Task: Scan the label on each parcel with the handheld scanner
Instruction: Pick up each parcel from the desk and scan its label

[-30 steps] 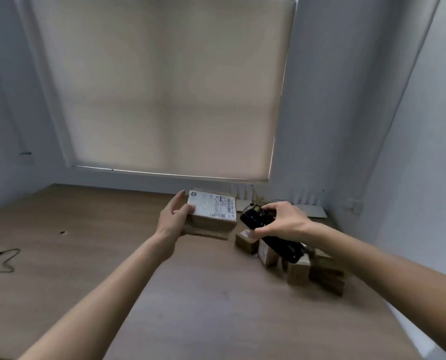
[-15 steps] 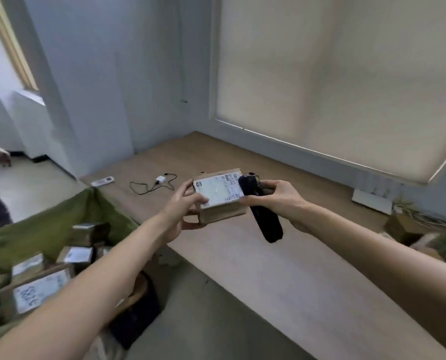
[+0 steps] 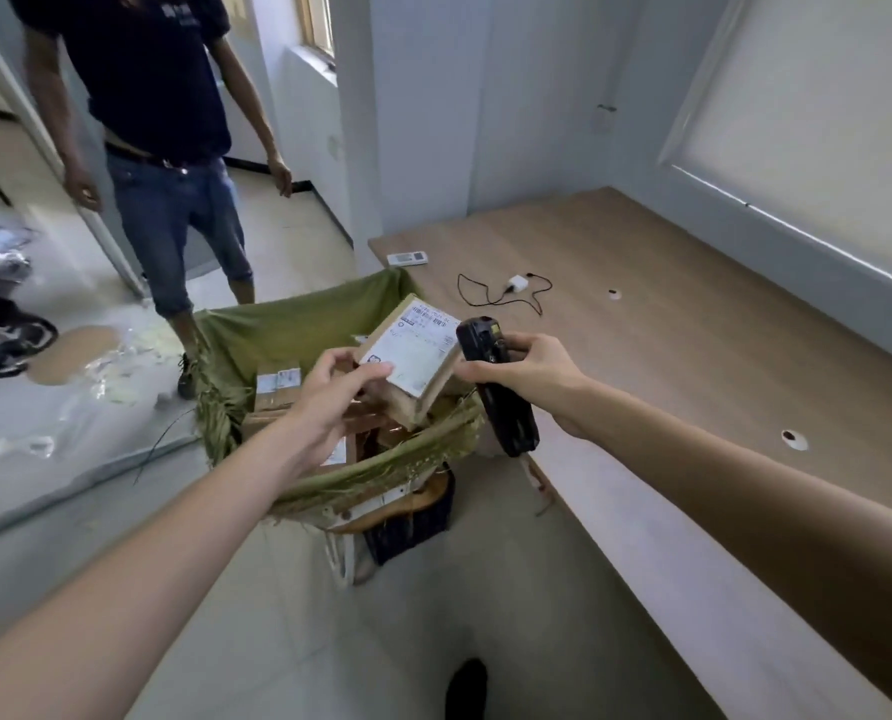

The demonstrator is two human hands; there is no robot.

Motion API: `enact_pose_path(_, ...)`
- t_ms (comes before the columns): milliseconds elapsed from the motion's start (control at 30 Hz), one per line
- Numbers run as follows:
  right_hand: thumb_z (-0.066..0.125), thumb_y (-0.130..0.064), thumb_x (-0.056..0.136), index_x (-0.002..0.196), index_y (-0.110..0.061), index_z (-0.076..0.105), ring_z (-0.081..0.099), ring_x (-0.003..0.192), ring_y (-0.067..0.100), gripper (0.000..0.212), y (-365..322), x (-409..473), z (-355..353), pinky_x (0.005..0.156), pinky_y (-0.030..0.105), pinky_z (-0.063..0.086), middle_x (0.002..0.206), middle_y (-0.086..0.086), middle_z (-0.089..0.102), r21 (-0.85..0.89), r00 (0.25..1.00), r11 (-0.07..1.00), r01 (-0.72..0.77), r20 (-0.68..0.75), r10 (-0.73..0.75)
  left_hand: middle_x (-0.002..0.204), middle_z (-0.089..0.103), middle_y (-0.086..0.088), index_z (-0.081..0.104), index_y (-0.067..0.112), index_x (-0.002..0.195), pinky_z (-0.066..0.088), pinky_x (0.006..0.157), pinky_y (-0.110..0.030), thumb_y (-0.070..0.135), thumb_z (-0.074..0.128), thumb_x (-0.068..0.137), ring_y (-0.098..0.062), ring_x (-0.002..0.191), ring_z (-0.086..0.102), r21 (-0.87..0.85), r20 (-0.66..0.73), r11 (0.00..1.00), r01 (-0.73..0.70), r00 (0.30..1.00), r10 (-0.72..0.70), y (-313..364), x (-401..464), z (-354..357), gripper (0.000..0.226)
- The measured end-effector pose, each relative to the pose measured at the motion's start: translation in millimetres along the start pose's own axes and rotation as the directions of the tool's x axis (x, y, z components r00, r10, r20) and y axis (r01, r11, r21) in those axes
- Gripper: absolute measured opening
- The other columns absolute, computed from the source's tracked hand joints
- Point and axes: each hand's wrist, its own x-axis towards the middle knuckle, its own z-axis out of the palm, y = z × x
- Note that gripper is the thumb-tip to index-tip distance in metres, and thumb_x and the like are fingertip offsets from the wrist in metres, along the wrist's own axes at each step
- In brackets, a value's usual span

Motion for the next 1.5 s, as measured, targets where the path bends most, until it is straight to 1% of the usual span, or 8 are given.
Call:
enact_pose_path(200,0.094,-0.035,0.073,0.125,-0.021,0.07,0.075,0.087,0.003,0.059,7,105,69,0.067,0.013,0.055,0.101,-0.01,0.077,-0.006,0.988,1.0,-0.007,0.157,0.008,0.119,0.067,-0.006,0.053,0.04,0.132,0.059,0.081,-0.045,0.018,0.082,0.079,-0.028,0.108,0.066,-0.004,-0.096,0.999,0.051,0.994,-0.051,-17,73,-54,0.065)
enact_pose_path(367,0.095,-0.036,0.071,0.136,-0.015,0.066,0.075,0.094,0.005,0.075,22,185,112,0.068,0.011,0.056,0.112,-0.006,0.077,-0.039,0.973,0.999,-0.004,0.232,0.012,0.114,0.072,0.003,0.053,0.039,0.132,0.052,0.098,-0.042,0.029,0.085,0.074,-0.017,0.109,0.066,0.09,-0.153,0.99,0.111,0.983,-0.097,-35,134,-91,0.067)
enact_pose_path(600,0.095,-0.028,0.074,0.109,-0.021,0.075,0.076,0.095,0.017,0.041,37,245,151,0.083,0.023,0.062,0.102,0.001,0.08,-0.086,0.951,0.996,-0.036,0.302,0.061,0.113,0.071,0.003,0.057,0.029,0.127,0.058,0.063,-0.021,0.026,0.076,0.088,-0.011,0.095,0.071,0.048,-0.257,0.992,0.113,0.962,-0.097,-49,192,-124,0.043)
enact_pose_path(733,0.095,-0.025,0.074,0.102,-0.019,0.075,0.076,0.095,0.021,0.034,47,267,162,0.083,0.028,0.063,0.102,0.006,0.08,-0.091,0.961,0.994,-0.065,0.263,0.087,0.125,0.064,0.005,0.055,0.03,0.131,0.053,0.084,-0.028,0.039,0.068,0.094,-0.014,0.11,0.062,0.15,-0.305,0.98,0.127,0.949,-0.076,-51,224,-145,0.04)
enact_pose_path(933,0.098,-0.032,0.067,0.096,-0.021,0.077,0.077,0.09,0.018,0.038,63,287,158,0.086,0.035,0.064,0.096,0.001,0.08,-0.142,0.982,0.982,-0.127,0.118,0.144,0.156,0.039,-0.006,0.042,0.022,0.151,0.035,0.114,-0.038,0.047,0.065,0.093,-0.025,0.14,0.041,0.507,-0.367,0.848,0.155,0.929,0.049,-57,255,-172,0.067)
enact_pose_path(1067,0.099,-0.035,0.065,0.095,-0.028,0.073,0.076,0.091,0.02,0.041,63,287,145,0.089,0.037,0.063,0.094,-0.004,0.078,-0.153,0.986,0.976,-0.152,0.043,0.16,0.156,0.04,0.0,0.05,0.024,0.146,0.03,0.118,-0.043,0.04,0.063,0.097,-0.02,0.144,0.037,0.613,-0.252,0.79,0.026,0.954,0.164,-38,261,-173,0.053)
enact_pose_path(1200,0.096,-0.045,0.064,0.137,-0.024,0.065,0.069,0.09,0.008,0.082,53,277,125,0.081,0.028,0.06,0.103,-0.012,0.069,-0.186,0.987,0.97,-0.159,-0.038,0.154,0.146,0.053,0.004,0.061,0.03,0.135,0.037,0.114,-0.041,0.038,0.064,0.096,-0.018,0.136,0.046,0.618,-0.105,0.778,-0.112,0.969,0.222,-14,271,-156,0.04)
enact_pose_path(1500,0.094,-0.043,0.071,0.132,-0.028,0.069,0.076,0.082,0.015,0.068,21,188,-2,0.073,0.024,0.059,0.1,-0.001,0.076,-0.121,0.96,0.977,-0.177,-0.242,0.144,0.136,0.062,0.005,0.066,0.032,0.129,0.044,0.11,-0.042,0.045,0.064,0.095,-0.018,0.128,0.053,0.542,0.307,0.739,-0.399,0.913,0.268,55,269,-21,0.037)
